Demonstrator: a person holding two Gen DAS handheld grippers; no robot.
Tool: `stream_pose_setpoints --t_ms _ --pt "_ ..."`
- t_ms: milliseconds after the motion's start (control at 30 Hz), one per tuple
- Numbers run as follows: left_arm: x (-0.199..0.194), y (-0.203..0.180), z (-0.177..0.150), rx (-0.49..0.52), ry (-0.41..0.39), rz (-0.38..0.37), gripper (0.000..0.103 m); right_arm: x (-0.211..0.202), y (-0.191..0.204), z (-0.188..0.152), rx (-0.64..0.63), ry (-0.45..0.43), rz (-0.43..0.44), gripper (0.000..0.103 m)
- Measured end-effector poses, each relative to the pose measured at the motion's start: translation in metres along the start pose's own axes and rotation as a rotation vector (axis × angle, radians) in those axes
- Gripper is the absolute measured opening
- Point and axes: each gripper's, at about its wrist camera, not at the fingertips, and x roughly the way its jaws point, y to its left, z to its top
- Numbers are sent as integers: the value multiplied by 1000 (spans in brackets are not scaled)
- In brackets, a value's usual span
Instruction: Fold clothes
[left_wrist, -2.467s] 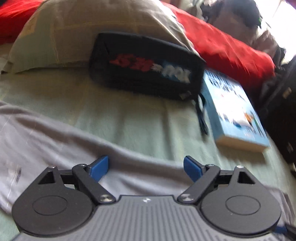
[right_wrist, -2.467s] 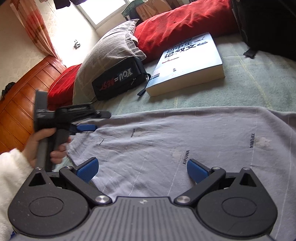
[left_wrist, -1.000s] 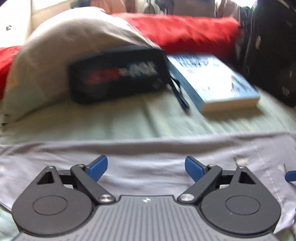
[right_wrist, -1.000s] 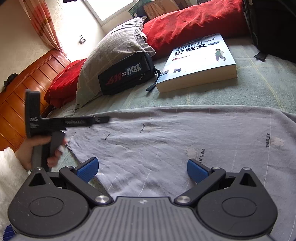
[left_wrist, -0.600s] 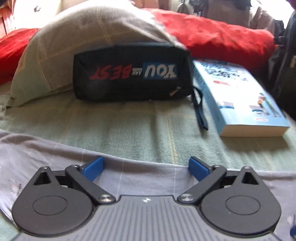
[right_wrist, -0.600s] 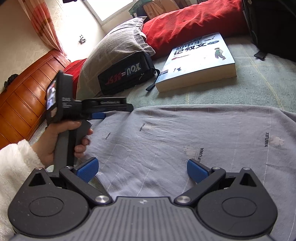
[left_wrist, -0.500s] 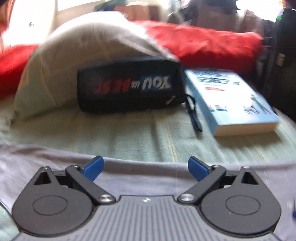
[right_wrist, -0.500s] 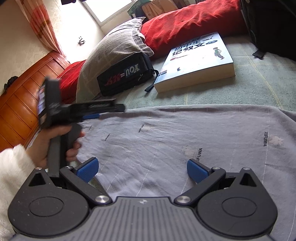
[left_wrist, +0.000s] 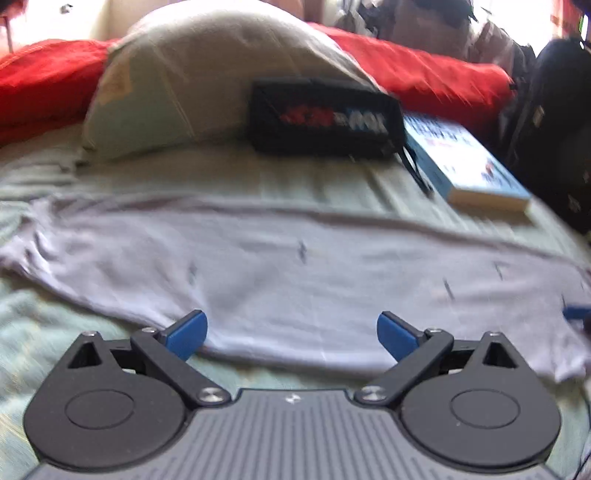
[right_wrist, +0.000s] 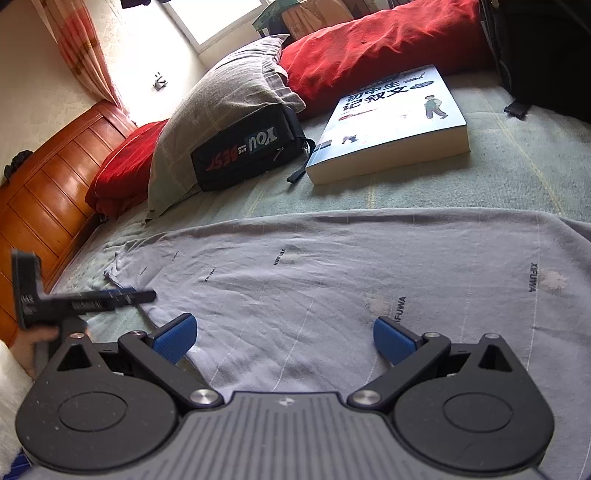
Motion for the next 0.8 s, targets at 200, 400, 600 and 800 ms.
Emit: stream_pose_setpoints --t_ms 200,400,600,800 --pt "33 30 5 -56 40 152 98 1 0 0 1 -4 0 103" --pt "9 44 3 -51 67 102 98 3 1 -2 4 -10 -5 103" --pt "18 73 34 -171 -27 104 98 5 6 -3 -17 -11 -28 103" --pt "25 130 24 -344 -60 101 97 7 5 -3 -22 -9 -26 103"
